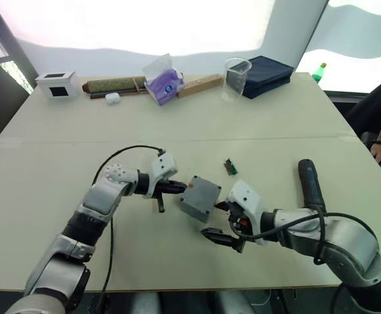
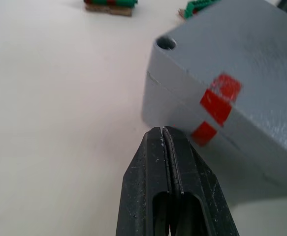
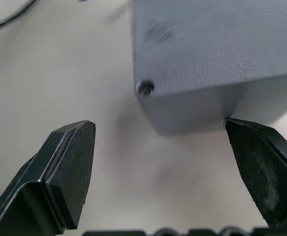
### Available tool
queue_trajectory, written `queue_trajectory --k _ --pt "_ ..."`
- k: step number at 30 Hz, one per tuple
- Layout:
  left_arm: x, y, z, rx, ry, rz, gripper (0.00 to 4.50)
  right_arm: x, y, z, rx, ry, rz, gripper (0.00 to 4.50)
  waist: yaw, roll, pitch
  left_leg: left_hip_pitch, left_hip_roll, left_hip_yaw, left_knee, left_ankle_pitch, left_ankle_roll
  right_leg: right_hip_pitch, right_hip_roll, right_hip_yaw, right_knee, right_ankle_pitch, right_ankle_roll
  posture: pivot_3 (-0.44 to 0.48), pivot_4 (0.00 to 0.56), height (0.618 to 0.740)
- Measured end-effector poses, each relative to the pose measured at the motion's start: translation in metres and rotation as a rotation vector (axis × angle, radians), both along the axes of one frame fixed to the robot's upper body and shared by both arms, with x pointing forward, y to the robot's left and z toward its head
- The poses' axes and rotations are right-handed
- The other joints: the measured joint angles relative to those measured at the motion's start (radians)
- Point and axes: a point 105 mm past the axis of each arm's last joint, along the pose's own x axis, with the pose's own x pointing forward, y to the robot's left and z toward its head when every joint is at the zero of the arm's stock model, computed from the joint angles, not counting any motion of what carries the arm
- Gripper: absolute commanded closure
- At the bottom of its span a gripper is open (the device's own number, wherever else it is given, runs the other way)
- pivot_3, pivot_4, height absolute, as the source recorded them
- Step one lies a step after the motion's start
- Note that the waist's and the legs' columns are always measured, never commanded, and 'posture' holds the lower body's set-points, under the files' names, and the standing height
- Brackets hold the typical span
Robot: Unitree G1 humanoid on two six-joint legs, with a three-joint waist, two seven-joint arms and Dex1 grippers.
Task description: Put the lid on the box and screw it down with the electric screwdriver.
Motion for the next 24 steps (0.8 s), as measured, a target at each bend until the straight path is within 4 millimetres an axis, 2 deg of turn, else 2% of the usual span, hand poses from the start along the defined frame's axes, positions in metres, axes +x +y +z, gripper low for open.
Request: queue_trajectory --k 3,8,10,11,12,14,18,20,24 --pt "0.006 0.002 0.003 0.016 -0.029 -0.002 4.5 -0.005 -0.001 0.006 0.007 -0.008 0.015 0.02 -0.003 0.0 0.0 0.0 0.0 0.0 0.0 0.0 0.0 0.0 0.0 0.0 0.0 0.0 0.0 0.0 0.15 0.74" --pt "0.013 0.025 -0.006 0.086 -0.017 0.03 4.5 -0.005 -0.023 0.009 -0.074 -0.022 -0.015 0.02 -0.008 0.0 0.0 0.0 0.0 0.0 -0.001 0.0 0.0 0.0 0.0 0.0 0.0 0.0 0.0 0.0 0.15 0.74" --pt "0.009 0.043 -0.008 0.133 0.005 0.028 4.5 0.001 -0.038 0.01 -0.153 -0.063 -0.032 0.02 -0.011 0.0 0.0 0.001 0.0 0.0 -0.001 0.0 0.0 0.0 0.0 0.0 0.0 0.0 0.0 0.0 0.15 0.74" --pt "0.001 0.057 -0.011 0.161 0.03 0.024 4.5 0.01 -0.049 0.011 -0.208 -0.109 -0.057 0.02 -0.013 0.0 0.0 0.001 0.0 0.0 -0.002 0.0 0.0 0.0 0.0 0.0 0.0 0.0 0.0 0.0 0.15 0.74" --pt "-0.005 0.061 -0.013 0.154 0.054 0.015 4.5 0.02 -0.06 0.011 -0.247 -0.143 -0.094 0.02 -0.009 0.0 0.0 0.001 0.0 0.0 -0.002 0.0 0.001 0.0 0.0 0.0 0.0 0.0 0.0 0.0 0.15 0.74" --pt "-0.01 0.06 -0.014 0.139 0.062 0.004 4.5 0.026 -0.06 0.011 -0.253 -0.172 -0.093 0.02 -0.003 0.0 0.0 0.001 0.0 0.0 -0.002 0.0 0.001 0.0 0.0 -0.001 0.0 0.0 0.0 0.0 0.15 0.74" --pt "-0.035 0.057 -0.02 0.121 0.125 -0.024 4.5 0.043 -0.051 0.008 -0.247 -0.23 -0.053 0.02 -0.007 0.0 0.0 0.001 0.0 0.0 -0.001 0.0 0.001 0.0 0.0 0.0 0.0 0.0 0.0 0.0 0.15 0.74" --pt "-0.047 0.052 -0.023 0.111 0.152 -0.039 4.5 0.045 -0.045 0.005 -0.237 -0.235 -0.017 0.02 -0.006 0.0 0.0 0.001 0.0 0.0 -0.001 0.0 0.001 0.0 0.0 0.0 0.0 0.0 0.0 0.0 0.15 0.74" --pt "-0.052 0.039 -0.023 0.08 0.166 -0.046 4.5 0.041 -0.033 0.0 -0.22 -0.231 0.039 0.02 -0.001 0.0 0.0 0.001 0.0 0.0 0.0 0.0 0.0 0.001 0.0 0.0 0.001 0.0 0.0 0.0 0.15 0.74"
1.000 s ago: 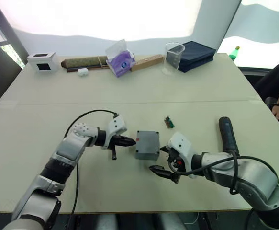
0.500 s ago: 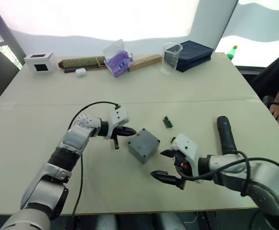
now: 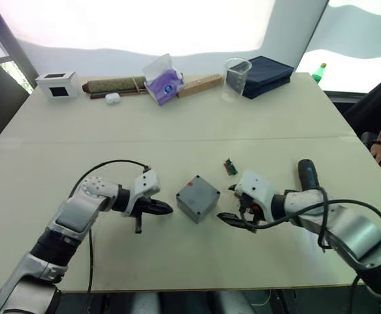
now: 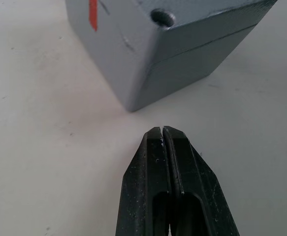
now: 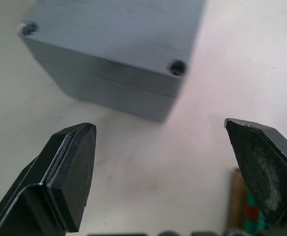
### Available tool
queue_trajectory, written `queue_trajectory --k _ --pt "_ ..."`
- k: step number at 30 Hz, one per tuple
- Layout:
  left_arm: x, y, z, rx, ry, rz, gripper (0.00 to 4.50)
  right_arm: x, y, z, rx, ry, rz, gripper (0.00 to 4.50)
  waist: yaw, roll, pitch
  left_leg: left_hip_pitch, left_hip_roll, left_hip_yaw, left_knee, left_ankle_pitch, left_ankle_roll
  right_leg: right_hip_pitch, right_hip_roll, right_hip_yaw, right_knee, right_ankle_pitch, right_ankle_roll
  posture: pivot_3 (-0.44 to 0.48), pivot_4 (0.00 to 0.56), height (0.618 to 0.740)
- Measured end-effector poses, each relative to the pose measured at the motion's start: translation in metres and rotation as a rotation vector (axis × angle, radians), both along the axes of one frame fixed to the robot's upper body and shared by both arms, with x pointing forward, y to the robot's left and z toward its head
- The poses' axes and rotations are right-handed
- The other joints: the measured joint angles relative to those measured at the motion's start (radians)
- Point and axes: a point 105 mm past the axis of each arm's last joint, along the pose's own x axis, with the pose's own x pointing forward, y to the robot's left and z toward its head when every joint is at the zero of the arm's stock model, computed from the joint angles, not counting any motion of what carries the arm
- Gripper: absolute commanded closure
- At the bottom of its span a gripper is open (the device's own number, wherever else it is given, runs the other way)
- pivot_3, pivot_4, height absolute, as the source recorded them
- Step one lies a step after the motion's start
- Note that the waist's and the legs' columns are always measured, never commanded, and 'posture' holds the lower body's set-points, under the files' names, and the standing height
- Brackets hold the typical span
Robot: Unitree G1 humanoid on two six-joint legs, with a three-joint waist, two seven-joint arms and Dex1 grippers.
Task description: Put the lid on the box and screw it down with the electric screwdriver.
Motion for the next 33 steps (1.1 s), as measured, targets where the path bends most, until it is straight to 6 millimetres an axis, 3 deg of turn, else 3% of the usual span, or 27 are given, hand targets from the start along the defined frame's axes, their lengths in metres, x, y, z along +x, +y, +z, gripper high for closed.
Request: queue_trajectory --k 6,14,23,27,31,33 --pt "0.008 -0.016 0.002 -0.059 -0.031 0.045 4.5 -0.012 0.012 -0.007 0.048 0.062 0.035 0.02 0.0 0.0 0.0 0.0 0.0 0.0 0.0 0.0 0.0 0.0 0.0 0.0 0.001 0.0 0.0 0.0 0.15 0.74" --pt "0.017 -0.016 0.007 -0.063 -0.058 0.058 4.5 -0.029 0.017 -0.011 0.125 0.121 -0.025 0.02 -0.003 0.0 0.0 0.0 0.0 0.0 0.0 0.0 0.0 0.0 0.0 0.0 0.001 0.0 0.0 0.0 0.15 0.74" --pt "0.014 -0.01 0.006 -0.04 -0.038 0.016 4.5 -0.029 0.016 -0.006 0.129 0.095 -0.055 0.02 -0.005 0.0 0.0 0.0 0.0 0.0 0.0 0.0 0.0 0.0 0.0 0.0 0.001 0.0 0.0 0.0 0.15 0.74" --pt "0.03 0.003 0.019 -0.028 -0.052 0.06 4.5 -0.024 -0.002 0.024 0.19 0.015 -0.132 0.02 -0.001 0.0 0.0 0.0 0.0 0.0 0.001 0.0 0.0 0.001 0.0 0.0 0.001 0.0 0.0 0.0 0.15 0.74" --pt "0.045 -0.005 0.068 -0.186 -0.088 0.053 4.5 -0.014 -0.021 0.066 0.292 -0.11 -0.19 0.02 0.003 0.0 0.0 0.0 -0.001 -0.001 0.001 0.0 0.001 0.002 0.0 -0.001 0.001 0.0 0.0 0.0 0.15 0.74" --pt "0.046 -0.011 0.086 -0.242 -0.107 0.03 4.5 -0.002 -0.033 0.071 0.302 -0.154 -0.251 0.02 0.001 0.0 0.0 0.0 -0.001 -0.001 0.001 0.0 0.001 0.002 0.0 -0.001 0.0 0.0 0.0 0.0 0.15 0.74"
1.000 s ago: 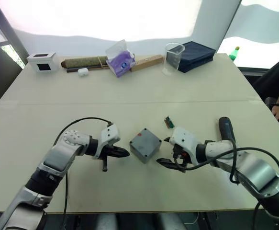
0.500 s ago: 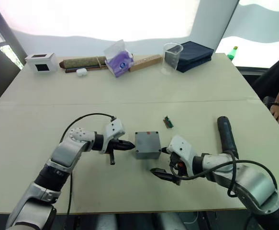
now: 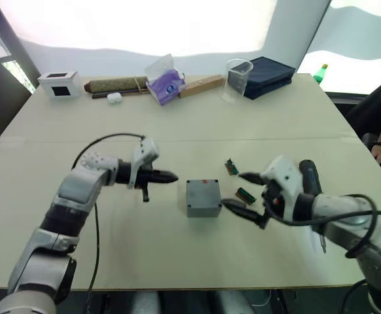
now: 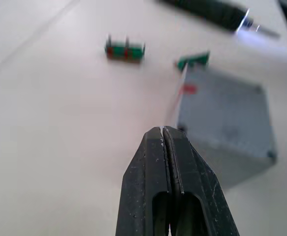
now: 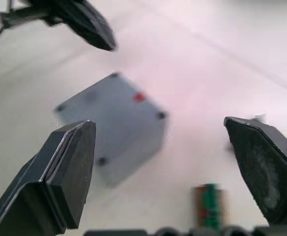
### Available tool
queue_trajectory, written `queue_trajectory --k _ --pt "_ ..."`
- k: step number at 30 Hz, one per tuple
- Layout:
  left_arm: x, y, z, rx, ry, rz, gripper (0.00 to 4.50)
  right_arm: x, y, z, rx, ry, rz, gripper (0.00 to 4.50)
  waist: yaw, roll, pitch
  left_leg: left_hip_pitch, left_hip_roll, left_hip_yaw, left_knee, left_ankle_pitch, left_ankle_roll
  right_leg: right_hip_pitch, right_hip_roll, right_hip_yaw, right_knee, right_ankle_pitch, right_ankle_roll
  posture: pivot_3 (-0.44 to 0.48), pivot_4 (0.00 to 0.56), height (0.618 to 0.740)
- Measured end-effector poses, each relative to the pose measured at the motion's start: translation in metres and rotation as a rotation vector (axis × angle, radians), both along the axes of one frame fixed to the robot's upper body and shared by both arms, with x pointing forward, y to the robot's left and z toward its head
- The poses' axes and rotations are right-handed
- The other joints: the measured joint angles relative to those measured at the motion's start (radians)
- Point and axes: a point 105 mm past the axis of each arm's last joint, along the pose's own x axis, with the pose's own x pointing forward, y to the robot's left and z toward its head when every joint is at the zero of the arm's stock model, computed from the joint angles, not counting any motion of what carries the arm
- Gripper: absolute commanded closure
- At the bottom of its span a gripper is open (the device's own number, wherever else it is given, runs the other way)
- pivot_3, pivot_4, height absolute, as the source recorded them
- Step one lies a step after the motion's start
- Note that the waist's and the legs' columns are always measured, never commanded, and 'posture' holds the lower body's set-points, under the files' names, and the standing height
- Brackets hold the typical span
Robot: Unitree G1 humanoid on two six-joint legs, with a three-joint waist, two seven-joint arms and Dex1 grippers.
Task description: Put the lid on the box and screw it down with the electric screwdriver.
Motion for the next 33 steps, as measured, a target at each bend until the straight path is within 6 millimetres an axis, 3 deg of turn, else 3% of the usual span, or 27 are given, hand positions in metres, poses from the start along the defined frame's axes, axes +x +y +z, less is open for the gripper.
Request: queue_trajectory --k 3,5,9,11,18,33 --pt "-0.006 -0.014 0.005 -0.047 0.014 -0.053 4.5 0.033 -0.021 -0.01 -0.005 -0.021 -0.14 0.02 -0.009 0.0 0.0 0.001 0.0 0.0 0.0 0.0 0.0 0.0 0.0 0.0 0.0 0.0 0.0 0.0 0.15 0.74" --pt "-0.01 -0.025 0.005 -0.055 0.013 -0.083 4.5 0.052 -0.023 -0.025 0.012 -0.003 -0.182 0.02 -0.014 0.0 0.0 0.001 0.0 0.0 -0.001 0.0 -0.001 -0.001 0.0 0.0 0.001 0.0 0.0 0.0 0.15 0.74" --pt "-0.018 -0.033 0.005 -0.052 -0.001 -0.117 4.5 0.069 -0.015 -0.046 0.025 0.026 -0.176 0.02 -0.011 0.0 0.0 0.001 0.0 0.0 -0.001 0.001 -0.001 -0.001 0.0 0.0 0.001 0.0 0.0 0.0 0.15 0.74" --pt "-0.019 -0.034 0.002 -0.047 0.002 -0.117 4.5 0.073 -0.012 -0.047 0.039 0.021 -0.169 0.02 -0.01 0.0 0.0 0.001 0.0 0.0 -0.001 0.001 -0.001 -0.001 0.0 0.0 0.001 0.0 0.0 0.0 0.15 0.74" --pt "-0.017 -0.027 -0.001 -0.016 -0.021 -0.078 4.5 0.083 -0.006 -0.061 0.016 0.029 -0.143 2.52 -0.009 0.0 0.0 0.001 0.0 0.0 0.0 0.001 -0.002 -0.001 0.0 0.0 0.001 0.0 0.0 0.0 0.15 0.74" --pt "-0.009 -0.017 -0.02 0.027 -0.048 -0.014 4.5 0.101 -0.003 -0.068 -0.005 0.014 -0.15 2.52 -0.01 0.0 0.0 0.001 0.0 0.001 0.0 0.001 -0.002 -0.001 0.0 0.0 0.002 0.0 0.0 0.0 0.15 0.74"
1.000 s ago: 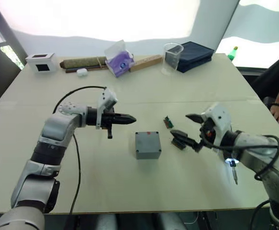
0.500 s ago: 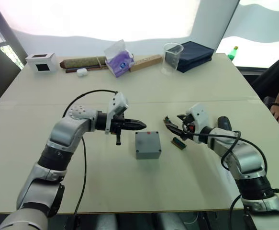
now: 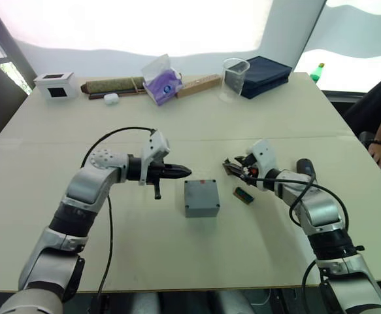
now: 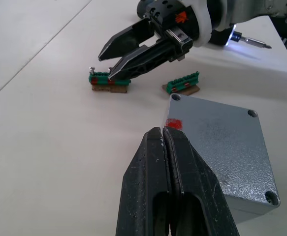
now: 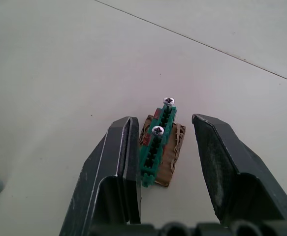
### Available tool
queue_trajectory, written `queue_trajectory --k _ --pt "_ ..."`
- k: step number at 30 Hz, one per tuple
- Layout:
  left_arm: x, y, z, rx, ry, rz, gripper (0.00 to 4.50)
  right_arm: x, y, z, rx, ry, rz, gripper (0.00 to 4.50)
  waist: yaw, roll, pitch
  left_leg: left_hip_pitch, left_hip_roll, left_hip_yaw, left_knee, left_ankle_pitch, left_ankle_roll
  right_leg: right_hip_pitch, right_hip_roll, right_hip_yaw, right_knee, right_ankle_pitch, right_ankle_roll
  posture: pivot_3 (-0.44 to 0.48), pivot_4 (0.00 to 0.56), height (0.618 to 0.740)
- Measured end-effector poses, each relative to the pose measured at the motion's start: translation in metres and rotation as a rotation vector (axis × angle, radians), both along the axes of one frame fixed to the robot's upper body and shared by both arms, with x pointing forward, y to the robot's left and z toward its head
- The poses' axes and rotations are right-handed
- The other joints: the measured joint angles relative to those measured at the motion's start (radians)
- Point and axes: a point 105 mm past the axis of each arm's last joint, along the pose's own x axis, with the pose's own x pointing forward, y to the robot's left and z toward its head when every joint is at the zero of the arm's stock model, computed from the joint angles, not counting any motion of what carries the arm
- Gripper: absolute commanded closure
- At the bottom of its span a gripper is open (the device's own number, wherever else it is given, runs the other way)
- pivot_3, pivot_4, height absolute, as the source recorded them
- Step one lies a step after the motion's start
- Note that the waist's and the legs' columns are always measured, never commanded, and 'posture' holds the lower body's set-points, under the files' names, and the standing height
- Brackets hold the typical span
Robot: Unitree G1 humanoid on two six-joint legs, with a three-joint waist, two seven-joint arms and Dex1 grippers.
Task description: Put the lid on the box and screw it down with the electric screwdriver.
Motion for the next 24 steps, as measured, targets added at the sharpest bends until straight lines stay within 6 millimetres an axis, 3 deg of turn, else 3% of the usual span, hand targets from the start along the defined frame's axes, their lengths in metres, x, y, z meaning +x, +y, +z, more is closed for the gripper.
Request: queue_trajectory --k 1,4,7,15,24 --pt "0.0 -0.001 -0.001 0.004 0.001 -0.002 4.5 0.0 0.0 -0.001 0.001 0.003 0.001 2.52 0.0 0.0 0.0 0.0 0.0 0.0 0.0 0.0 0.0 0.0 0.0 0.0 0.0 0.0 0.0 0.0 0.15 0.74" --pt "0.0 -0.001 -0.001 0.007 0.002 -0.002 4.5 0.001 0.002 -0.002 0.004 0.007 0.004 3.27 0.0 0.0 0.0 0.0 0.0 0.0 0.0 0.0 0.0 0.0 0.0 0.0 0.0 0.0 0.0 0.0 0.15 0.74" --pt "0.0 -0.001 -0.002 0.007 0.001 -0.001 4.5 0.001 0.002 -0.002 0.002 0.007 0.005 4.41 0.0 0.0 0.0 0.0 0.0 0.0 0.0 0.0 0.0 0.0 0.0 0.0 0.0 0.0 0.0 0.0 0.15 0.74" --pt "0.001 0.0 -0.002 0.009 -0.001 0.001 4.5 0.0 0.003 0.0 0.004 0.005 0.006 4.41 0.0 0.0 0.0 0.0 0.0 0.0 0.0 0.0 0.0 0.0 0.0 0.0 0.0 0.0 0.0 0.0 0.15 0.74" --pt "0.003 0.002 -0.005 0.013 0.001 0.01 4.5 -0.007 0.008 0.027 0.022 -0.052 0.006 4.41 0.0 0.0 0.0 0.0 0.0 0.0 0.0 0.0 0.0 0.0 0.0 0.0 0.0 0.0 0.0 0.0 0.15 0.74"
